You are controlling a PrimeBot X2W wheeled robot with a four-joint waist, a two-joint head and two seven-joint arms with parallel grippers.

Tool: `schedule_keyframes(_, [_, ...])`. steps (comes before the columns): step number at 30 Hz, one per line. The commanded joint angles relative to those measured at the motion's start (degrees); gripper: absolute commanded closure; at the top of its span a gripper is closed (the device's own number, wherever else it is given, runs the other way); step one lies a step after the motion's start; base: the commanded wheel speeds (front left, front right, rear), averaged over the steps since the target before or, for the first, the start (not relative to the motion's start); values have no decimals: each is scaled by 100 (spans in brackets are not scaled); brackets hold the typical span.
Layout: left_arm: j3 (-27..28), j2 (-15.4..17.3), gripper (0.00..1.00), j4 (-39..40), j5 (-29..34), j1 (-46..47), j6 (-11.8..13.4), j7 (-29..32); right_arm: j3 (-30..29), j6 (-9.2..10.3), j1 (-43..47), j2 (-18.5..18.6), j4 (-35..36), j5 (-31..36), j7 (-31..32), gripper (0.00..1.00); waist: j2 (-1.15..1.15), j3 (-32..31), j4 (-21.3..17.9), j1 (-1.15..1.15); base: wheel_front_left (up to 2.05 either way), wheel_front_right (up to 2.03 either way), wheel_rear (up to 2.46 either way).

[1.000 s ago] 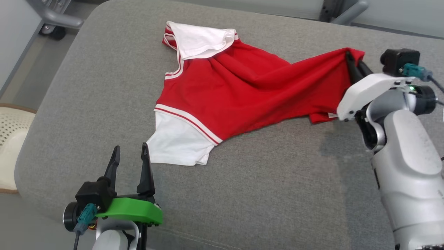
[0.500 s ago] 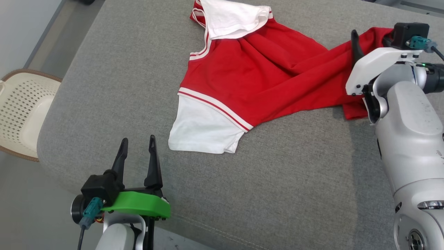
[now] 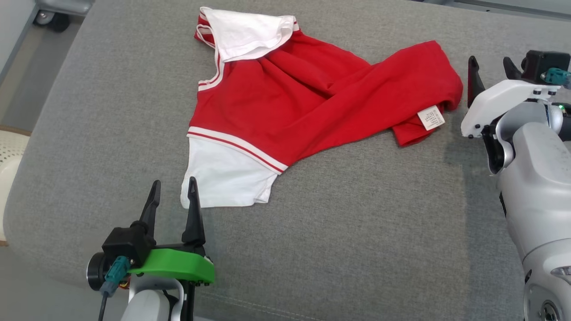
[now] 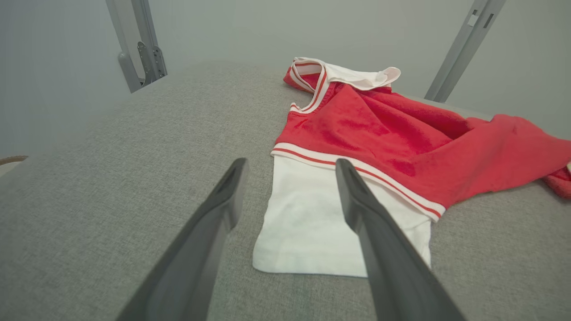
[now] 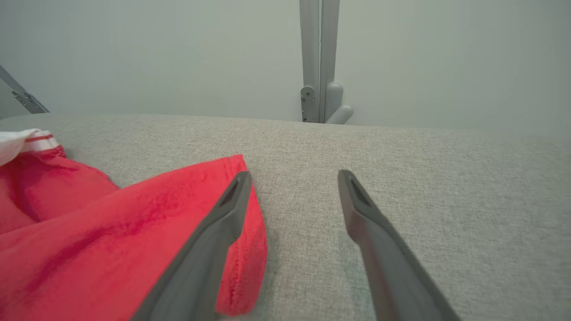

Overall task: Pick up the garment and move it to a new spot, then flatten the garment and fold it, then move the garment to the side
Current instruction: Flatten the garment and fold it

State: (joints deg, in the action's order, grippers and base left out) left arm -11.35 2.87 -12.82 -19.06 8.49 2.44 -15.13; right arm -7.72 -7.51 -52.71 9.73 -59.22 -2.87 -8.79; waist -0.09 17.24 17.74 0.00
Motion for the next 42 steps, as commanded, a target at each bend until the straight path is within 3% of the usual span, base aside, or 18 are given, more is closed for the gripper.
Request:
schedule_keyframes(1, [13,6,0,-7,18,-47,-28,0,-28,5,104,-28,-2,-105,-85,0,9,-50,-164,0,0,0,0])
schedule_keyframes(11, [-45,5,0,-18,27,-124,-36,0,-175,6,981,175,371,-904,-409,0,9,-147,-235,0,0,0,0])
schedule_keyframes(18, [-109,5,0,-4,-70,-146,9,0,401,5,1568,-27,944,-1276,-373,0,9,-68,-186,0,0,0,0])
schedule_keyframes(25, [-165,5,0,5,-106,4,27,0,863,5,1416,87,1014,-789,-303,0,9,65,-33,0,0,0,0])
schedule_keyframes(35, [-218,5,0,16,-169,51,77,0,907,5,964,105,549,-118,-296,0,9,192,188,0,0,0,0])
schedule_keyframes(36, [-223,5,0,16,-178,56,80,0,890,6,917,120,503,-50,-306,4,9,197,201,0,0,0,0])
schedule_keyframes(37, [-230,5,0,16,-182,63,86,0,857,6,867,151,474,15,-343,50,9,200,212,0,0,0,0])
schedule_keyframes(38, [-231,5,0,14,-182,66,95,0,812,5,824,171,454,78,-378,67,9,200,218,0,0,0,0])
schedule_keyframes(39, [-229,5,0,15,-187,67,103,0,757,6,795,170,430,133,-412,96,9,199,218,0,0,0,0])
schedule_keyframes(42, [-198,5,0,26,-186,38,127,0,589,5,779,114,458,228,-503,100,9,178,178,0,0,0,0])
